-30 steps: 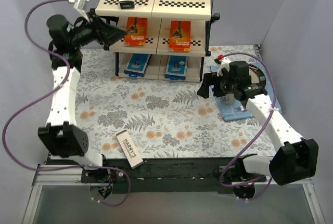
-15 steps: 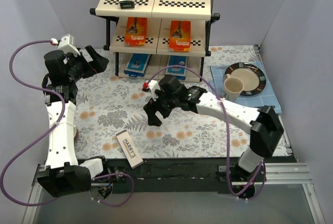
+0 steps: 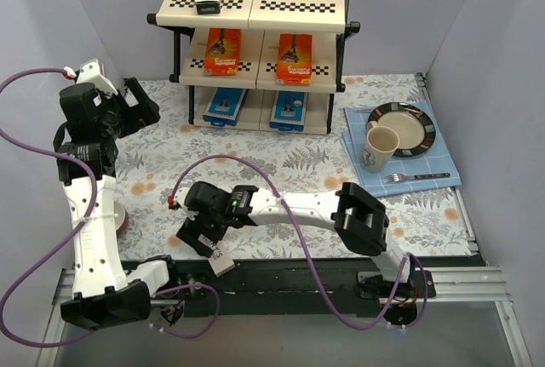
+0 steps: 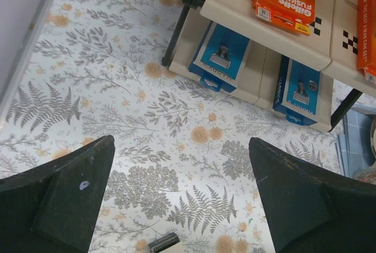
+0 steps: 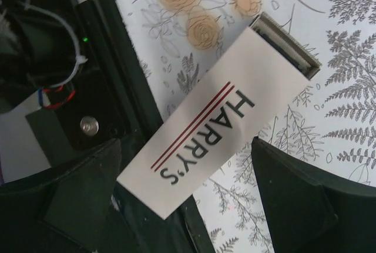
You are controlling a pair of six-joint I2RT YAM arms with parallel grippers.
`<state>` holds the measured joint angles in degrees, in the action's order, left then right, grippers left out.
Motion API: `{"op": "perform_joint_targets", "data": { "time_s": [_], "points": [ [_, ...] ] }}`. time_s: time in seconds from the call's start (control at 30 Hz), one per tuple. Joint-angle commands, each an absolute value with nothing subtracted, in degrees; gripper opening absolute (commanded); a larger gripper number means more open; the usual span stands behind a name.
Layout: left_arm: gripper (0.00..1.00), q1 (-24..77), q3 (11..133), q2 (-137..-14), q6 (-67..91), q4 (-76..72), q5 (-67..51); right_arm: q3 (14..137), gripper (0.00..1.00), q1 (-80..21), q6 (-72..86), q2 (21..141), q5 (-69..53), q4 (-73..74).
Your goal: Place and organize the shaving razors onto the shelf
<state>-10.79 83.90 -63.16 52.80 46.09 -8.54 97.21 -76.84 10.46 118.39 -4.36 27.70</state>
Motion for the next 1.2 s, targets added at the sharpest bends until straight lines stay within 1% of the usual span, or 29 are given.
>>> {"op": "perform_joint_targets", "data": {
  "time_s": [0.0, 0.2, 0.3, 0.5, 0.57, 0.67, 0.7, 0.73, 0.8, 0.9, 0.93, 0.97, 1.0, 1.03, 1.07, 1.17],
  "points": [
    [0.98, -11.2, 88.1, -60.1, 48.7, 49.9, -5.3, 102.3, 0.99, -76.5, 15.5, 122.3, 4.9, 30.3],
    [0.98, -11.2, 88.8, -60.7, 48.7, 50.1, -5.4, 102.6, 0.98, -77.9, 18.8, 126.0, 9.5, 32.4],
    [0.98, -11.2, 88.6, -61.0, 49.5, 49.7, -6.2, 102.7, 0.97, -78.0, 19.2, 127.8, 8.9, 32.6],
    [0.98, -11.3, 87.7, -61.6, 49.6, 50.0, -8.7, 101.1, 0.85, -78.1, 13.0, 127.9, 8.9, 32.3],
    [0.98, -11.3, 87.5, -62.2, 49.6, 49.7, -9.6, 98.5, 0.77, -77.8, 10.2, 125.8, 7.4, 31.4],
    [0.98, -11.3, 87.1, -63.3, 49.7, 48.5, -14.1, 95.5, 0.72, -76.0, 4.3, 122.3, 4.8, 30.1],
    [0.98, -11.3, 87.0, -63.5, 49.7, 47.9, -17.0, 93.3, 0.69, -75.2, 2.5, 121.3, 1.6, 30.1],
    [0.96, -11.3, 86.1, -63.8, 49.6, 46.4, -18.9, 92.2, 0.63, -73.5, -1.9, 120.2, 0.5, 30.2],
    [0.93, -11.3, 84.8, -63.9, 49.4, 44.7, -24.7, 88.1, 0.62, -71.5, -5.3, 116.5, -1.4, 30.2],
    [0.89, -11.3, 80.5, -63.1, 49.5, 40.7, -30.1, 84.7, 0.62, -67.7, -15.9, 112.9, -1.9, 31.5],
    [0.88, -11.3, 79.4, -62.8, 49.5, 38.9, -34.5, 82.6, 0.62, -66.0, -19.2, 112.0, -2.9, 32.0],
    [0.88, -11.3, 76.6, -62.1, 49.3, 38.0, -37.1, 81.8, 0.62, -65.4, -26.9, 110.7, -3.4, 34.6],
    [0.87, -11.2, 75.3, -61.9, 49.2, 37.1, -39.2, 81.0, 0.62, -65.0, -31.0, 110.2, -4.1, 35.8],
    [0.87, -11.0, 73.8, -61.5, 49.0, 35.7, -43.0, 79.0, 0.57, -64.2, -34.9, 109.8, -4.5, 37.2],
    [0.86, -10.8, 71.5, -61.3, 48.4, 35.2, -44.5, 77.8, 0.57, -63.6, -41.8, 108.8, -4.6, 38.8],
    [0.86, -9.5, 68.8, -60.9, 44.8, 34.6, -48.1, 75.1, 0.56, -60.3, -49.7, 106.9, -7.6, 40.3]
  ]
}}
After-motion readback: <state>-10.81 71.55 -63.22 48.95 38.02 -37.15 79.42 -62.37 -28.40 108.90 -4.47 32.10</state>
